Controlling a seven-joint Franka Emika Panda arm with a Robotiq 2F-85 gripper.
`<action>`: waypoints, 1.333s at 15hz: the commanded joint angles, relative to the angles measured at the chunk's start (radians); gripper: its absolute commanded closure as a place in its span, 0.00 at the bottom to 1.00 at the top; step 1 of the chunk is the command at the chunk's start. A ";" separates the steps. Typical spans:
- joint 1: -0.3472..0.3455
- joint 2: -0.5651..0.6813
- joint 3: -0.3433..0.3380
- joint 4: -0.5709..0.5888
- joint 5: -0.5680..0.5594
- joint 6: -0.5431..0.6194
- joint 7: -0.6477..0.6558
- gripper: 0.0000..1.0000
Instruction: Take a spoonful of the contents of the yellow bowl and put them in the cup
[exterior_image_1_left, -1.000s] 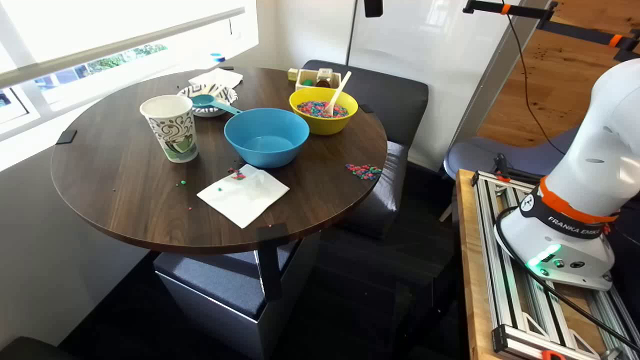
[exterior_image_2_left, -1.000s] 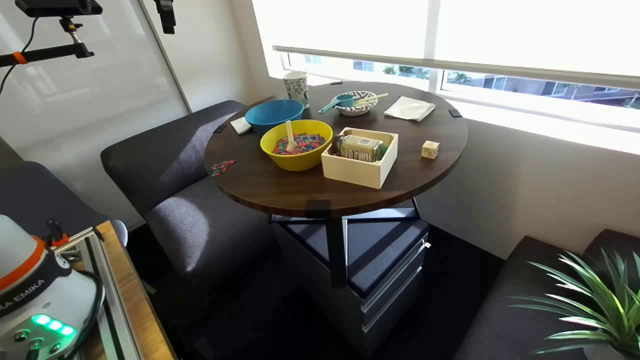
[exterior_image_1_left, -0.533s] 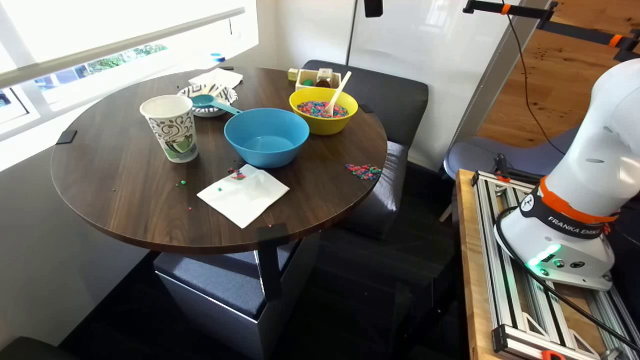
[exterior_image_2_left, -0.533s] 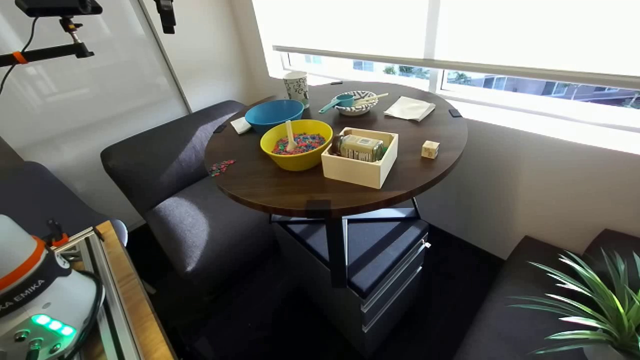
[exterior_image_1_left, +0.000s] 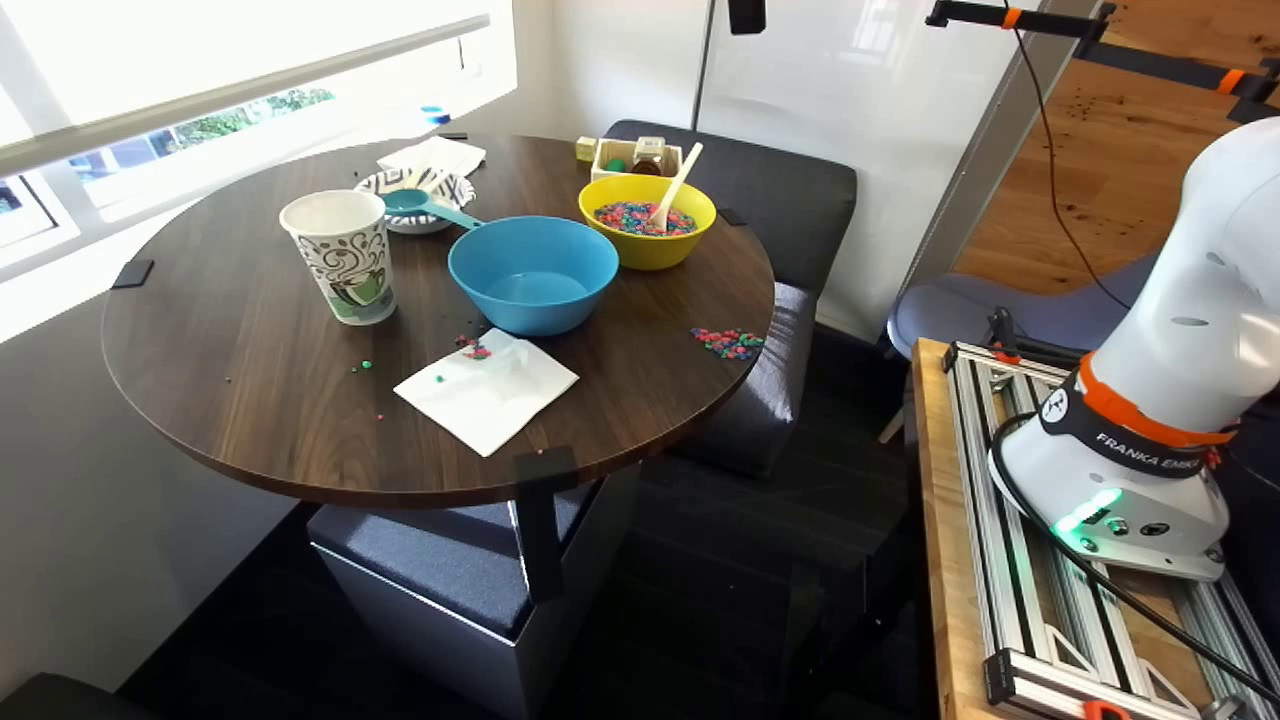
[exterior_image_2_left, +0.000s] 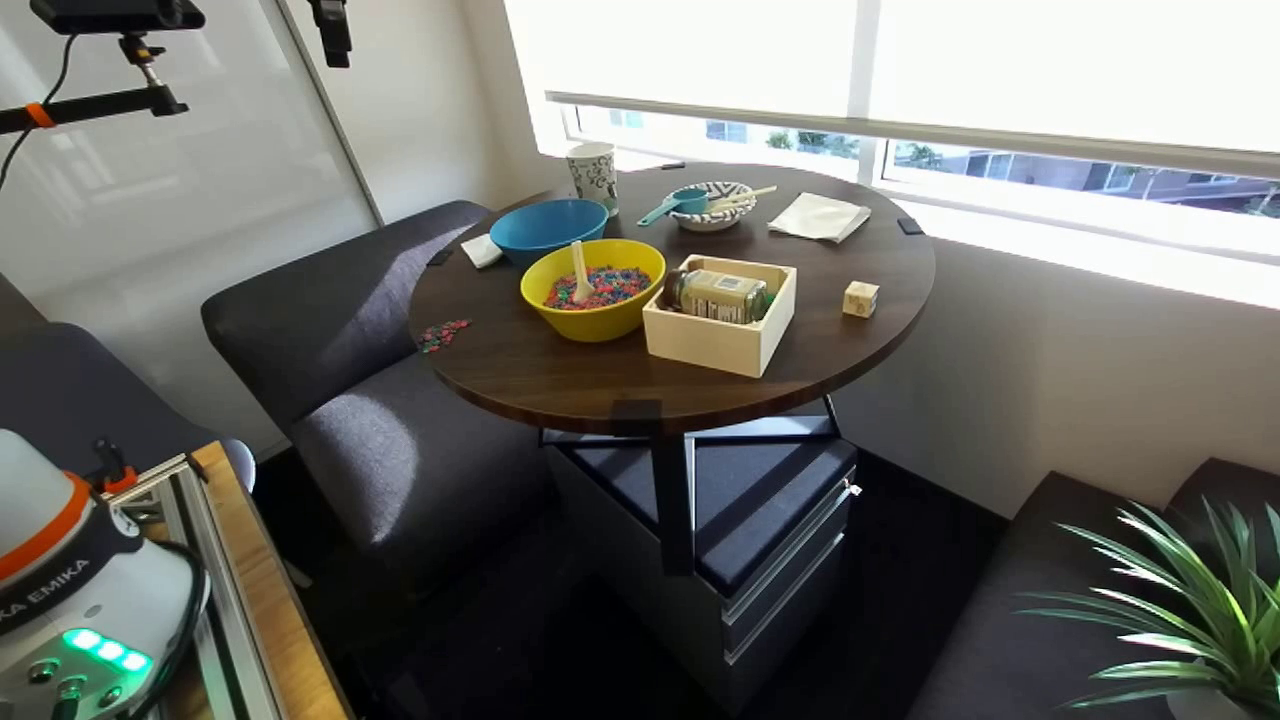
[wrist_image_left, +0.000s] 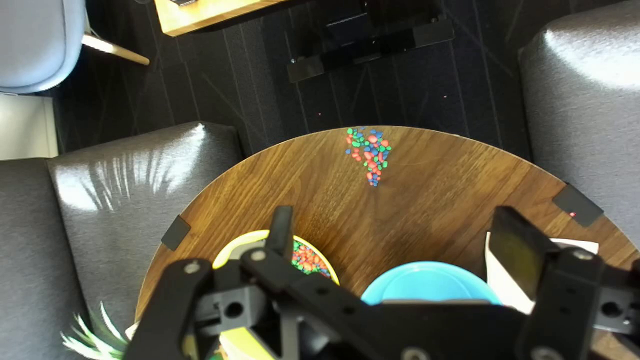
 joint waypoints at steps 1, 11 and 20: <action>0.033 0.003 -0.030 0.004 -0.005 -0.003 0.005 0.00; 0.023 -0.008 -0.055 0.001 0.002 0.005 0.007 0.00; -0.061 -0.137 -0.331 -0.109 0.236 0.187 -0.348 0.00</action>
